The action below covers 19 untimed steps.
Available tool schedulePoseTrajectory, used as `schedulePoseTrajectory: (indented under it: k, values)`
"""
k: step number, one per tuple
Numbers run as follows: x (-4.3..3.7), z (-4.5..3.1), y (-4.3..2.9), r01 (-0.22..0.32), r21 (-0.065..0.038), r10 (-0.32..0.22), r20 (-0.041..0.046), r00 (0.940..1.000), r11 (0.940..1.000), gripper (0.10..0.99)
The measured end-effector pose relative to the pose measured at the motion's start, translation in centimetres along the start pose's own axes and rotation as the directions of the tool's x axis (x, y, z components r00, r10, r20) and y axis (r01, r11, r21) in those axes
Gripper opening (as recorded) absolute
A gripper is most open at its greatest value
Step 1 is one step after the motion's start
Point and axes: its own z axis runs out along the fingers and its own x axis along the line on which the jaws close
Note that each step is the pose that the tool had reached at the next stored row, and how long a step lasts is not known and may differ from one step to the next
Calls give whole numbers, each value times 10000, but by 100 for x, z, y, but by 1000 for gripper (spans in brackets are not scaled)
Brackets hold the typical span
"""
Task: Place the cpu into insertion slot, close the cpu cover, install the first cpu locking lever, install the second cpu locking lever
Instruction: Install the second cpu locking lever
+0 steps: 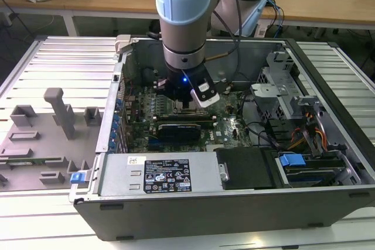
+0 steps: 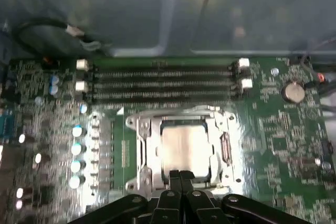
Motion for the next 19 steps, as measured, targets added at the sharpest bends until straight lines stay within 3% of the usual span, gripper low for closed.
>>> schedulePoseTrajectory:
  k: [3,4,6,7,8,10,12,14,19]
  values:
    - [-13,19,75,19,216,-19,2,10000,9998,106]
    - [-21,29,111,30,355,-30,3,10000,9994,106]
    - [-28,39,153,41,513,-41,3,10000,9987,106]
    - [-31,55,218,55,675,-55,3,10000,9977,106]
    - [-32,63,258,62,763,-63,4,10000,9971,106]
    - [-33,64,296,72,876,-73,6,10000,9961,106]
    - [-40,5,341,92,1151,-94,11,10000,9933,106]
    - [-44,-33,365,106,1355,-109,14,9999,9907,106]
    - [-43,-33,365,105,1358,-108,15,9999,9907,106]
